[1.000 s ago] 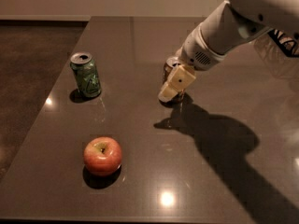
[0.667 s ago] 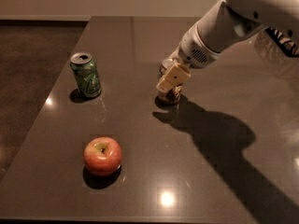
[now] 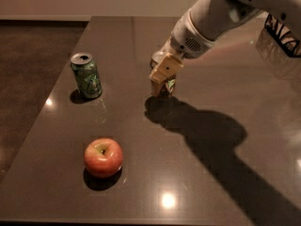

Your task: Move orange can near green can

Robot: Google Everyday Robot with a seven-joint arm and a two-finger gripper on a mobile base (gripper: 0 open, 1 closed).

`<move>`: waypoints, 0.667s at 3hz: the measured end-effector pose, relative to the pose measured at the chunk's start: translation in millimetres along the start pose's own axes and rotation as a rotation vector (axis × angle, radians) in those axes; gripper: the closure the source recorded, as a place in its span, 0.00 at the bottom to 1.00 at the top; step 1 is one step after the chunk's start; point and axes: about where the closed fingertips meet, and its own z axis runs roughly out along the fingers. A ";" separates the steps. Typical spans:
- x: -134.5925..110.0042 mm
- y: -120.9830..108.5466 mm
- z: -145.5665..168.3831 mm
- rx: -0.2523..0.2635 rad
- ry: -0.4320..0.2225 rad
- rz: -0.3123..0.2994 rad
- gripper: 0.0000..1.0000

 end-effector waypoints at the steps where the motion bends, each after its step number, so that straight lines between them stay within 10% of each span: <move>1: -31.7 9.6 3.9 -0.033 -0.025 -0.057 1.00; 2: -57.3 20.3 22.2 -0.074 -0.044 -0.093 1.00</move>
Offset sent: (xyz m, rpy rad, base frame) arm -0.0071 0.1030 0.0106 0.0519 0.0083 0.1865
